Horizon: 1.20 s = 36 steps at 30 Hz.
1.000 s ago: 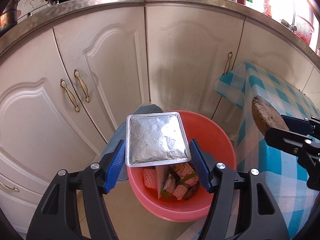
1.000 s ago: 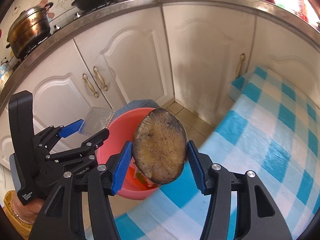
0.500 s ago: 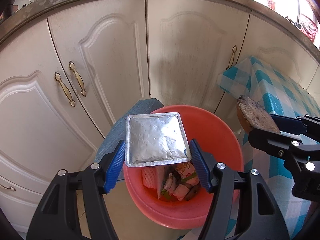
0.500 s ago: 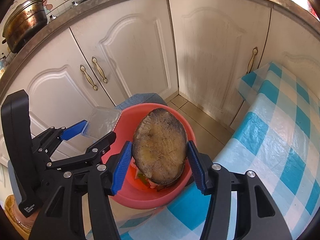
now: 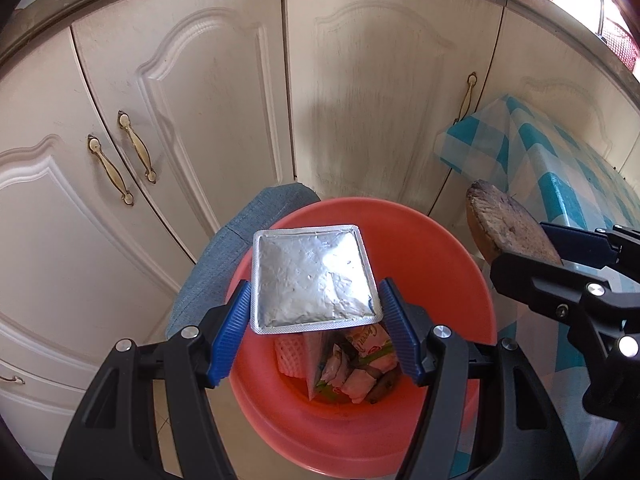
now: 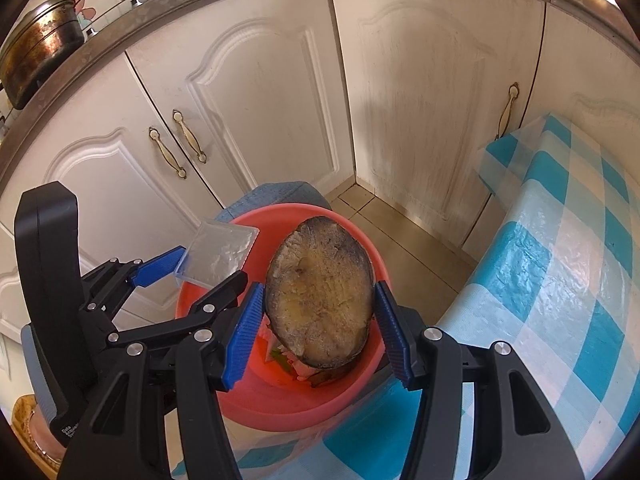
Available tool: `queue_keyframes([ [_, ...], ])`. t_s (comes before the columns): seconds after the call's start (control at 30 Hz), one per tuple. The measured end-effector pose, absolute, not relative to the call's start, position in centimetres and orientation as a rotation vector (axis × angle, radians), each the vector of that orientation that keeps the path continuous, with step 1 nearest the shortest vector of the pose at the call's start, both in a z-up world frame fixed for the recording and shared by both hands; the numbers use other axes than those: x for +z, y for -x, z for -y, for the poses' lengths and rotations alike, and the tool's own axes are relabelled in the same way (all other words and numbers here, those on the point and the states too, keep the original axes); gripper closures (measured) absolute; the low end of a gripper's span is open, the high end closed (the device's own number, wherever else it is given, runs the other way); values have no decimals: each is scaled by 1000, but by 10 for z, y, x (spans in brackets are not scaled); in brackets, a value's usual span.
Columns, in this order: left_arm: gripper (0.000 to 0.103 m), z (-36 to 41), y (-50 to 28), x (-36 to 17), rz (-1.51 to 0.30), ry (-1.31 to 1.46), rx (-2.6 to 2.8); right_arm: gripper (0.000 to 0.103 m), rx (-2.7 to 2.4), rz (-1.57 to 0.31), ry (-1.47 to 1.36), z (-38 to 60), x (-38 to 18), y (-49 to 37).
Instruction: Collect trash
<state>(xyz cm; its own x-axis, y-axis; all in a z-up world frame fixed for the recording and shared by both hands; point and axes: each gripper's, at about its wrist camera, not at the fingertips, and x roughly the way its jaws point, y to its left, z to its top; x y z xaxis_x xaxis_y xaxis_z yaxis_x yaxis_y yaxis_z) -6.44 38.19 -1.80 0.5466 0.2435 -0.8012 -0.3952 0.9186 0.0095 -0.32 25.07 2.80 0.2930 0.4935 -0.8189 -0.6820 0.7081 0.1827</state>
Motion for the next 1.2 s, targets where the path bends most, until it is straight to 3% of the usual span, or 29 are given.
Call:
queue_keyframes([
  [0.13, 38, -385, 58, -28, -946, 191, 376, 45, 783, -1011, 198, -250, 26, -2],
  [0.2, 35, -390, 53, -36, -977, 220, 351, 35, 774, -995, 177, -246, 31, -4],
  [0.27, 23, -395, 52, -42, -995, 249, 340, 29, 761, -962, 167, -240, 39, -3],
  [0.33, 19, -398, 53, -42, -998, 244, 353, 27, 747, -933, 153, -232, 46, -3],
  [0.6, 13, -393, 57, -23, -972, 149, 423, 15, 630, -852, 91, -187, 72, -3],
  [0.7, 8, -383, 59, -12, -946, 85, 464, 14, 601, -825, 90, -173, 78, 1],
  [1.2, 8, -312, 65, 81, -730, 11, 384, 13, 409, -660, 64, -84, 118, 32],
])
